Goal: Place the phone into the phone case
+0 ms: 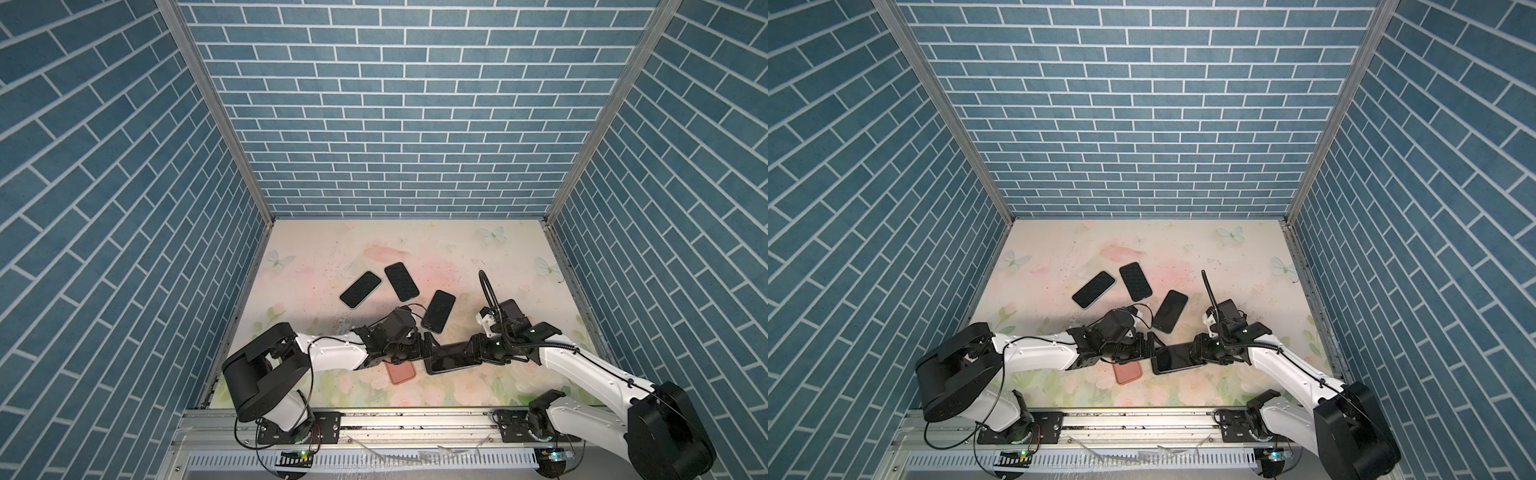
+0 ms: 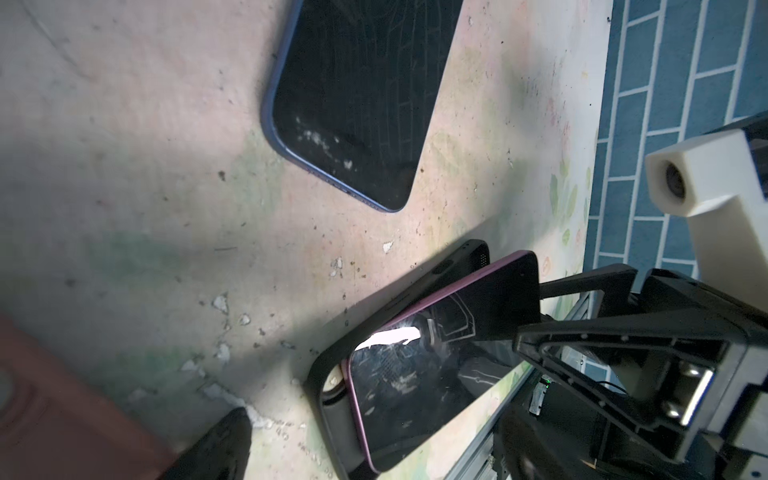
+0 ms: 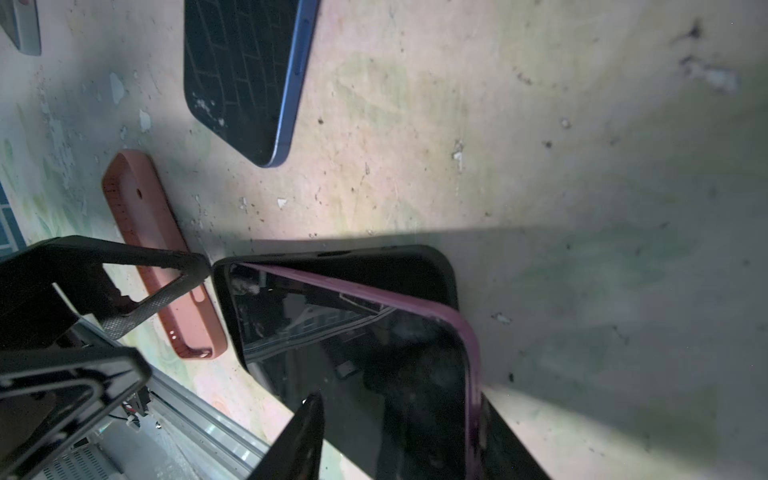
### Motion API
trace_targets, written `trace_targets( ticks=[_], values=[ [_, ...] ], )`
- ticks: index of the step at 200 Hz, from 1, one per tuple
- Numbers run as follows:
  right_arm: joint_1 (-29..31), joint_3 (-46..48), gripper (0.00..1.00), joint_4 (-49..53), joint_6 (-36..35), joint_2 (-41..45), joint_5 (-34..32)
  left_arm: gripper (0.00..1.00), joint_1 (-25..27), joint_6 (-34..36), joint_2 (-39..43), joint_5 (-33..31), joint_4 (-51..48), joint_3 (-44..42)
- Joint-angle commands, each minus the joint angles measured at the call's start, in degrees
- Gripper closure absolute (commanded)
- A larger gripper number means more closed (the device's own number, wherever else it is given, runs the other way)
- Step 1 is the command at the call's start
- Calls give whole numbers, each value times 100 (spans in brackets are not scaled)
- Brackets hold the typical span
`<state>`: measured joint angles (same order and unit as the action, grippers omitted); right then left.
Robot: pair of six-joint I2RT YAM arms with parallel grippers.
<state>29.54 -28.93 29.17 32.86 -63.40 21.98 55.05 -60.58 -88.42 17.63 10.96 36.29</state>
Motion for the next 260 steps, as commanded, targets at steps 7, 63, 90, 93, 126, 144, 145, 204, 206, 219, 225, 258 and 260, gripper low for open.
trace_targets(
  ticks=[7, 63, 90, 93, 126, 144, 145, 204, 206, 219, 225, 258, 260],
  values=[
    [-10, -104, 45, 212, -272, -106, -147, 9, 53, 94, -42, 67, -198, 102],
    [11, -137, 50, 223, -270, -244, -325, 20, 208, -218, -532, 214, 397, 136],
    [25, -177, 51, 231, -307, -282, -419, 27, 222, -412, -774, 266, 522, 237],
    [24, -179, 51, 222, -307, -285, -436, 28, 219, -411, -783, 261, 526, 242],
    [29, -161, 49, 111, -315, -365, -520, 31, 217, -355, -893, 244, 402, 293],
    [38, -129, 49, -27, -324, -412, -433, 33, 217, -285, -969, 262, 291, 343],
    [36, -126, 49, -30, -324, -420, -423, 33, 217, -282, -977, 265, 283, 343],
    [68, -231, 53, 0, -411, 14, -250, 51, 191, 10, -1320, 379, 165, 506],
    [65, -235, 53, 1, -416, 32, -236, 52, 191, 22, -1332, 377, 142, 516],
    [69, -264, 54, -9, -436, 127, -141, 57, 199, 102, -1379, 379, 34, 566],
    [78, -279, 54, -8, -454, 153, -88, 59, 183, 137, -1409, 382, -32, 587],
    [87, -262, 54, -44, -465, 185, 66, 66, 182, 360, -1518, 363, -487, 722],
    [87, -262, 54, -50, -465, 180, 69, 66, 180, 375, -1524, 364, -524, 733]
  ],
)
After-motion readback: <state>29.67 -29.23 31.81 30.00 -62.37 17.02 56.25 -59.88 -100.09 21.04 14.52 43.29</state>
